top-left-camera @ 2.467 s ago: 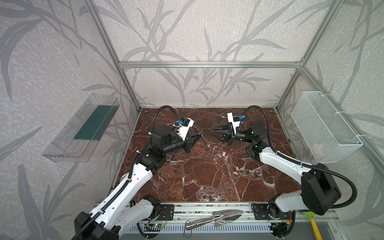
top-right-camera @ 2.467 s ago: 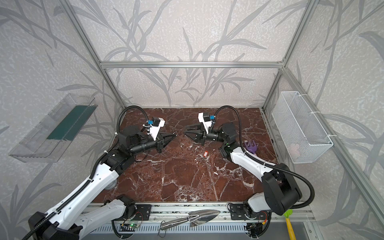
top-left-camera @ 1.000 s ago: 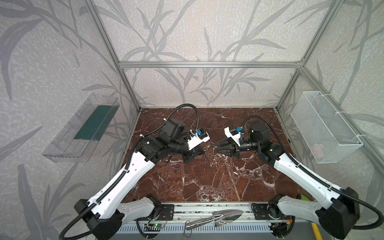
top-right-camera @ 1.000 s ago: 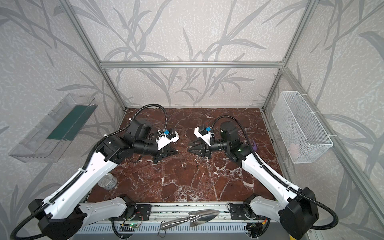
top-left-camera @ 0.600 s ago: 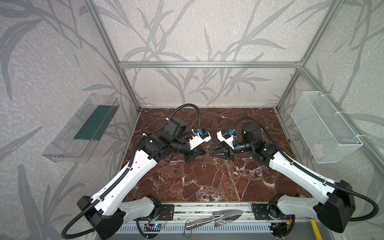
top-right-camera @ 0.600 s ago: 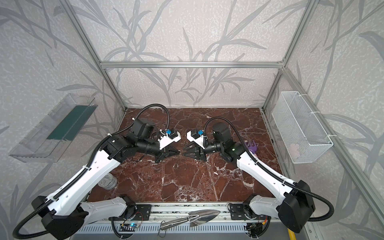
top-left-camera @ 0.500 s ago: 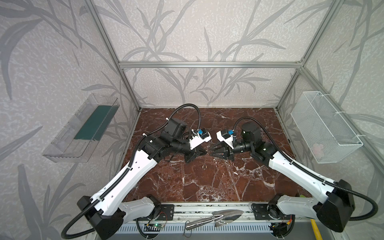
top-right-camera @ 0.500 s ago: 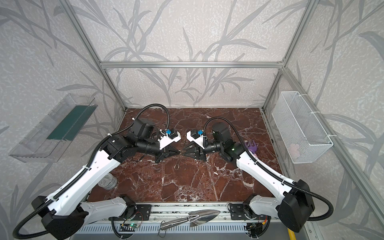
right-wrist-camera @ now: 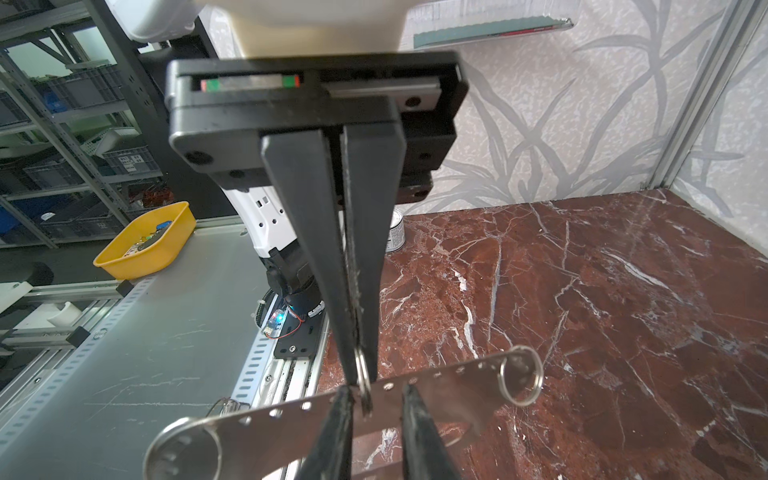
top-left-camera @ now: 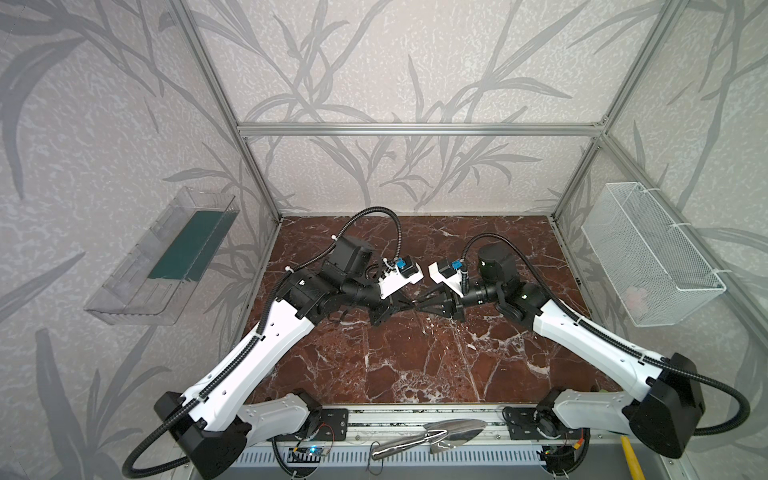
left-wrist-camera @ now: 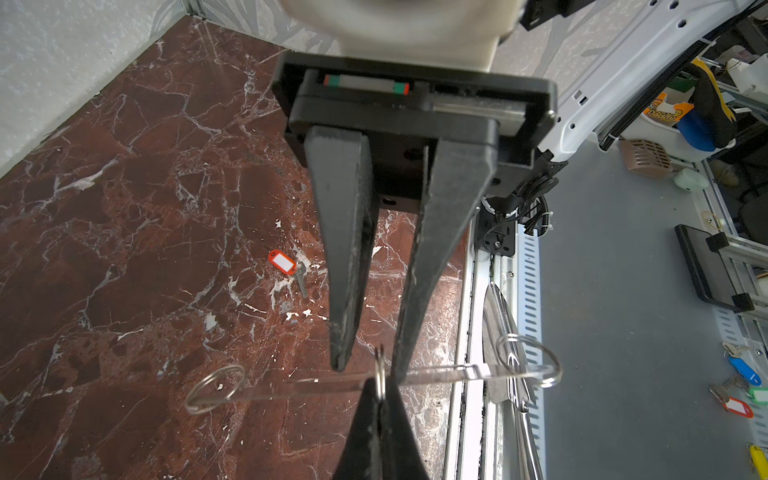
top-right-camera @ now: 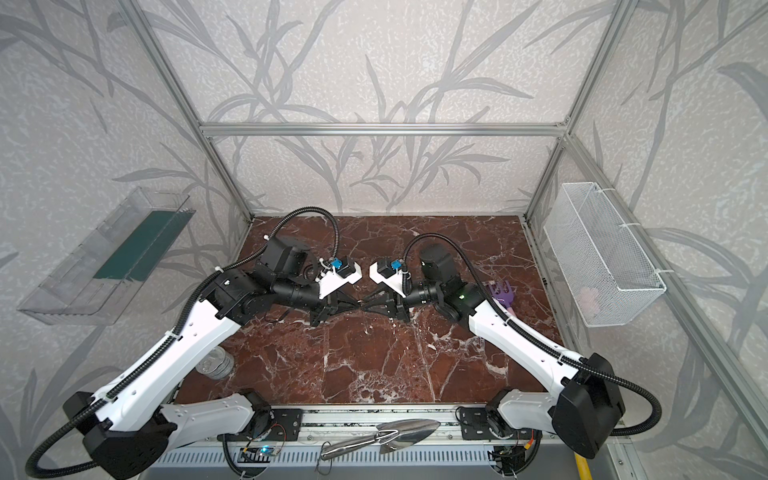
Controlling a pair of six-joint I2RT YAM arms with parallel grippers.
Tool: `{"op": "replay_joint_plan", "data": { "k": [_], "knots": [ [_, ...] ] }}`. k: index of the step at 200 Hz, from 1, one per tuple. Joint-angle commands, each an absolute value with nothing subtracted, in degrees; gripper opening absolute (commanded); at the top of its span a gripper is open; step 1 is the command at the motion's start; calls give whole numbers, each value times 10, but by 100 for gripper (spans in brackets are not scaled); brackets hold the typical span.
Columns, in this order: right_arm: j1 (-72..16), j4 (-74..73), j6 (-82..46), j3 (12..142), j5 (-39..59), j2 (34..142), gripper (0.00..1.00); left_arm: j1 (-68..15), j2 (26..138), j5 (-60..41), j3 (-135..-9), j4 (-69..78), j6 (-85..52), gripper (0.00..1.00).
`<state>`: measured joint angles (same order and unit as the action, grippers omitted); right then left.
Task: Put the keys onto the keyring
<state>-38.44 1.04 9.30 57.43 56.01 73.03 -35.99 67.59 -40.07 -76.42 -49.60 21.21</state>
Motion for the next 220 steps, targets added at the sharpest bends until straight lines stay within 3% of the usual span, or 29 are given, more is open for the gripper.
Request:
{"op": "replay_joint_plan", "data": {
  "k": [1, 73, 114, 166, 220],
  "knots": [
    [-389, 7, 96, 596, 562, 730, 20, -362, 673, -416, -761, -494, 227, 0],
    [-389, -3, 89, 593, 562, 725, 0, -363, 677, -412, -761, -497, 228, 0],
    [-388, -45, 61, 577, 533, 724, 0, -363, 662, -375, -753, -474, 212, 0],
    [-388, -115, 20, 559, 507, 731, 0, -362, 617, -321, -738, -458, 213, 13],
    [-388, -235, -57, 558, 494, 769, 0, -358, 555, -268, -702, -419, 211, 14]
  ]
}}
